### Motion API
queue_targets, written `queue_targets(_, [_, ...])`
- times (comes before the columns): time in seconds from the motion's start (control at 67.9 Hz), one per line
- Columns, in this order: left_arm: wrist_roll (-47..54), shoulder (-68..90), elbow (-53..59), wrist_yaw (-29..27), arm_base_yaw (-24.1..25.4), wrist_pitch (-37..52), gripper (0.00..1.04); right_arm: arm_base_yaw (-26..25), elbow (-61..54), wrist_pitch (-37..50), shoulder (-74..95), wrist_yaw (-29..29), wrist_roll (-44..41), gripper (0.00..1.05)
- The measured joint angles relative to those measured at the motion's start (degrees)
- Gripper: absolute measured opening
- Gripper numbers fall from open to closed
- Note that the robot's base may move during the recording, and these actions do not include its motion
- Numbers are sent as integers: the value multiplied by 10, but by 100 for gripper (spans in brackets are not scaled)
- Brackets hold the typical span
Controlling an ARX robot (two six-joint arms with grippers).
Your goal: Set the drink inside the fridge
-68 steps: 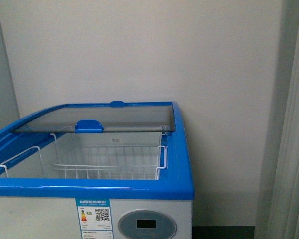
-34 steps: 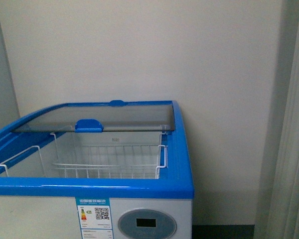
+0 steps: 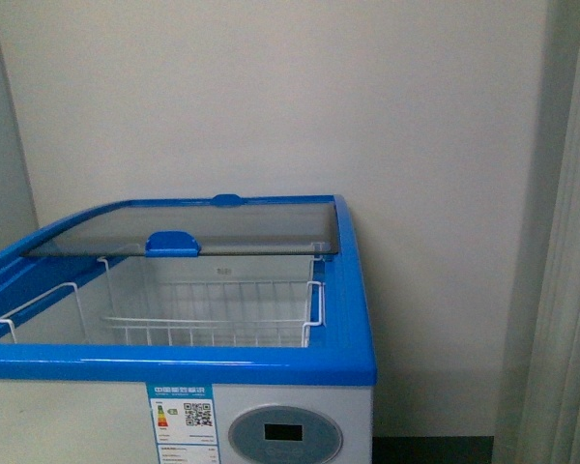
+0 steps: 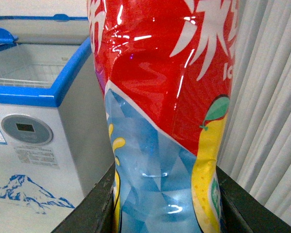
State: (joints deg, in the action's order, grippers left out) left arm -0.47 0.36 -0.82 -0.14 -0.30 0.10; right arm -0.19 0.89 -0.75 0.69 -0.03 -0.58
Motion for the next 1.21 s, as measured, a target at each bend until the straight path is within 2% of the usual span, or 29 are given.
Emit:
queue_targets(0.088, [1,0,0,0,0,0,98,0,0,0,0,0,0,40])
queue_targets(0.501, [1,0,0,0,0,0,97,0,0,0,0,1,0,40])
queue_targets(0.604, [2,0,0,0,0,0,97,35,0,-13,12,110,52,40])
queue_targets(0.648, [2,0,0,0,0,0,97,36,1,-12,20,137,66,40])
queue_targets(0.766, [2,0,0,1,0,0,97,33,4,10,55,156,80,40])
queue_targets(0.942, [2,0,0,0,0,0,97,27,35,95,160,120,64,40])
queue_targets(1.09, [2,0,0,1,0,0,97,28,81,203,300,129,37,40])
queue_targets(1.207, [2,0,0,0,0,0,97,52,155,294,466,140,-5,40])
